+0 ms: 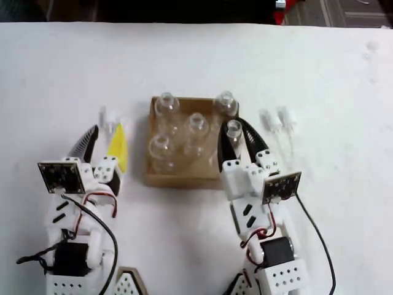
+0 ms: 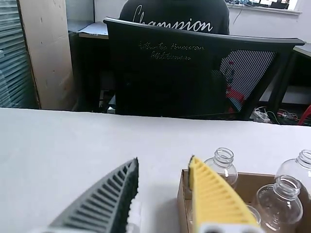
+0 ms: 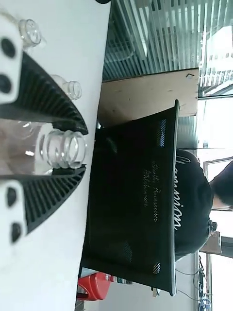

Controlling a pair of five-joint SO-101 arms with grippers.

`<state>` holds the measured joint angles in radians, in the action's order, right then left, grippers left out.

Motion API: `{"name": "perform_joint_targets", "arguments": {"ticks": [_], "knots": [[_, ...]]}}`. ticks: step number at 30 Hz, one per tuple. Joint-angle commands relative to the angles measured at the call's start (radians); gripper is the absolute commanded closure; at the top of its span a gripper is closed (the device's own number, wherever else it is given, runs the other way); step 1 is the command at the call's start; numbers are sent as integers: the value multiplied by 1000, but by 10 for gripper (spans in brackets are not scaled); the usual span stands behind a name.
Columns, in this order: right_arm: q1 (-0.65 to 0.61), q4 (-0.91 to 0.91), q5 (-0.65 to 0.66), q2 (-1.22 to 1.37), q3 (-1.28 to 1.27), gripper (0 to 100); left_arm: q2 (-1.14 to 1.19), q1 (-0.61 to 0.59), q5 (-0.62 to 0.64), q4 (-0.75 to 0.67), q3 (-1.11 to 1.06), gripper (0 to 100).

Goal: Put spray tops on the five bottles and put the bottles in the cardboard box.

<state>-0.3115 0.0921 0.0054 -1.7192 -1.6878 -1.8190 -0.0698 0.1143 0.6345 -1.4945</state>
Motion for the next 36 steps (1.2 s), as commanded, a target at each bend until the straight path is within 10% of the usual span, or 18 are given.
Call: {"name": "perform_joint_targets", "arguments": {"ticks": [1, 18, 36], "knots": [[10, -36, 6, -4, -6, 983, -10, 8, 11, 2, 0, 838], [19, -501, 14, 595, 3, 983, -10, 8, 11, 2, -2, 838], [50, -478, 15, 662, 6, 981, -10, 8, 11, 2, 0, 838]]}}
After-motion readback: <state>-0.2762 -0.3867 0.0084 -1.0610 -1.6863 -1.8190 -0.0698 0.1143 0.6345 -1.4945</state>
